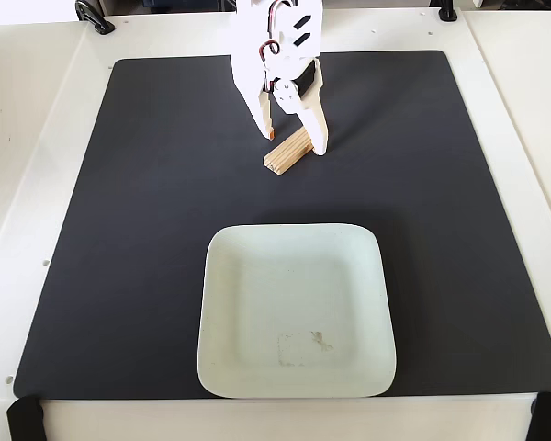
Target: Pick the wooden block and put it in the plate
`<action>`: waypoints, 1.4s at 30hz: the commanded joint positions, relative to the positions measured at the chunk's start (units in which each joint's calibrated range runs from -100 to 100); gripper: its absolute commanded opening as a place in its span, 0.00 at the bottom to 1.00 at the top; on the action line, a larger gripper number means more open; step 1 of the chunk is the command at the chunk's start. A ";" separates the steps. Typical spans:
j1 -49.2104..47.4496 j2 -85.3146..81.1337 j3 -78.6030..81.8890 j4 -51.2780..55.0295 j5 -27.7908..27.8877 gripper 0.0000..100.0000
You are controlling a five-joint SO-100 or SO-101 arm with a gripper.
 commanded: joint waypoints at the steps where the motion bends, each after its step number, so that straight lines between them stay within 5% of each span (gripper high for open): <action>1: -1.92 1.22 -3.25 -1.19 -2.07 0.30; 21: -3.38 7.32 -7.74 -2.17 -4.42 0.30; 29: -4.16 7.15 -7.74 -2.17 -4.47 0.00; 42: -5.51 -2.26 -1.99 -1.90 -1.00 0.01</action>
